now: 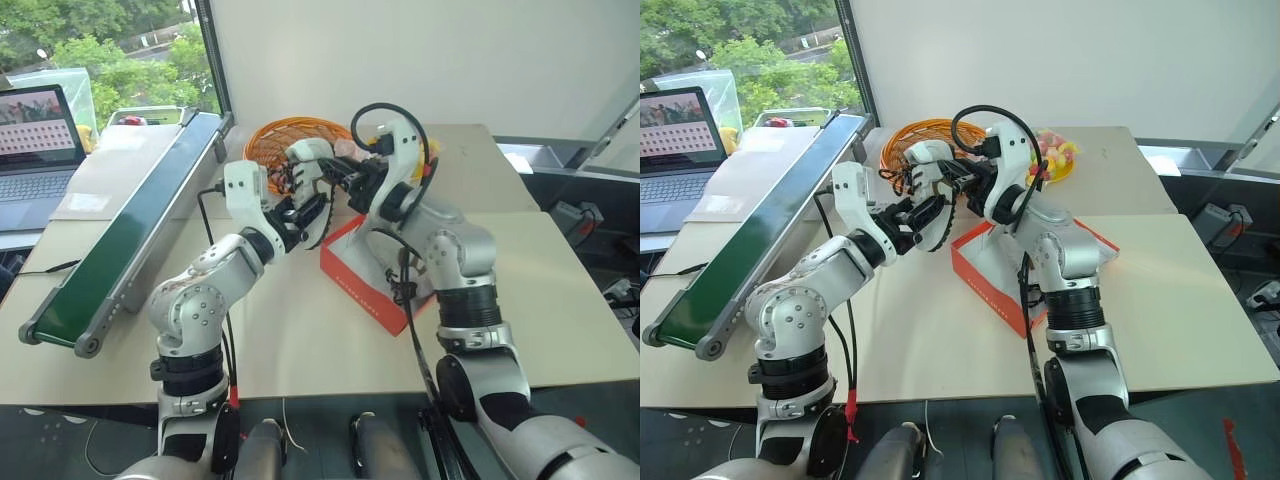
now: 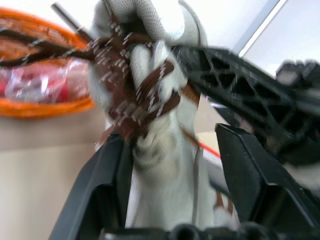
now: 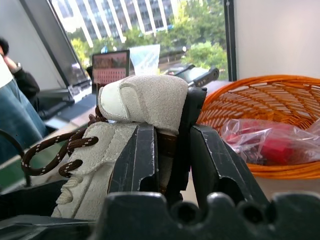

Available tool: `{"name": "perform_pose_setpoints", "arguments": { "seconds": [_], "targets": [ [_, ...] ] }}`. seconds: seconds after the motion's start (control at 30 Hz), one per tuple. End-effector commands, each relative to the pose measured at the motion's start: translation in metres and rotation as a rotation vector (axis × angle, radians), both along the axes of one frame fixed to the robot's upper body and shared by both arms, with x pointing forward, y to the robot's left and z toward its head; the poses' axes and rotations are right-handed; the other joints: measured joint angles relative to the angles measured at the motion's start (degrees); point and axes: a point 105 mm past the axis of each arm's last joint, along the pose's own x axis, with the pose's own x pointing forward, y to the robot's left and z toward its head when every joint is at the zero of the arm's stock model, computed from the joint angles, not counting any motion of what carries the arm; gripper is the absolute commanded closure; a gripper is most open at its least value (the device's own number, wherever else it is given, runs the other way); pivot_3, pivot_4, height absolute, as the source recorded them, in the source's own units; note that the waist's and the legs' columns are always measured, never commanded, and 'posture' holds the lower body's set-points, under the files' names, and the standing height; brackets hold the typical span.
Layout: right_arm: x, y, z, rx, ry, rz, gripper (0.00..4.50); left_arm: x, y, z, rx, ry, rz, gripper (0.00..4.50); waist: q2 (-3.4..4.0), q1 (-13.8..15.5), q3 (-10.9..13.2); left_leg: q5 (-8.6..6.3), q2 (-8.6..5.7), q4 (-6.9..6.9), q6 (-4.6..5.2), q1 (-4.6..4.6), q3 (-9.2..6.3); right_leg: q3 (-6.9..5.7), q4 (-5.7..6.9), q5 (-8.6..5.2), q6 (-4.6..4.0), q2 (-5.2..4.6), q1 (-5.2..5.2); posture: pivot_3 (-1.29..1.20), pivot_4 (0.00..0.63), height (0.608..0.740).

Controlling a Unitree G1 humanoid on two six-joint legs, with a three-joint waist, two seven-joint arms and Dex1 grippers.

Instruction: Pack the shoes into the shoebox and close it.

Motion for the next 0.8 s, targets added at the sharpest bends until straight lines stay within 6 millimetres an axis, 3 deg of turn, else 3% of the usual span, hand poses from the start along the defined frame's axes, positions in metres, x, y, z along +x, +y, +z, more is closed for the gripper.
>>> {"name": "perform_pose_setpoints", "arguments": {
  "seconds": [0.03, 0.3, 0.53, 0.8],
  "targets": [
    [-0.002, -0.014, 0.033, -0.071, -0.153, 0.013, 3.93, -0.006, 0.008, 0.012, -0.012, -0.046, 0.027, 1.96, 0.00, 0.0, 0.0, 0.00, 0.00, 0.00, 0.00, 0.00, 0.00, 0.00, -0.03, 0.00, 0.00, 0.00, 0.00, 0.00, 0.150, 0.740],
    [-0.004, -0.061, 0.034, -0.296, -0.159, 0.065, 3.93, -0.010, 0.009, -0.004, 0.025, -0.013, 0.005, 1.96, 0.00, -0.1, 0.0, -0.04, 0.00, -0.04, 0.07, -0.09, 0.01, -0.01, -0.36, 0.01, 0.02, 0.00, 0.05, 0.00, 0.150, 0.740],
    [-0.014, -0.077, -0.010, -0.407, -0.068, 0.111, 3.93, -0.008, 0.006, -0.003, 0.034, -0.018, -0.001, 1.96, 0.00, -0.1, 0.0, -0.05, 0.01, -0.04, 0.08, -0.08, 0.03, 0.00, -0.38, 0.01, 0.02, 0.00, 0.10, 0.00, 0.150, 0.740],
    [-0.017, -0.081, -0.041, -0.388, 0.007, 0.132, 3.93, -0.008, 0.004, 0.005, 0.041, -0.039, -0.010, 1.96, 0.01, -0.1, 0.0, -0.05, 0.00, -0.02, 0.07, -0.08, 0.05, 0.03, -0.38, 0.04, 0.06, -0.01, 0.09, 0.00, 0.150, 0.740]
  ]
}}
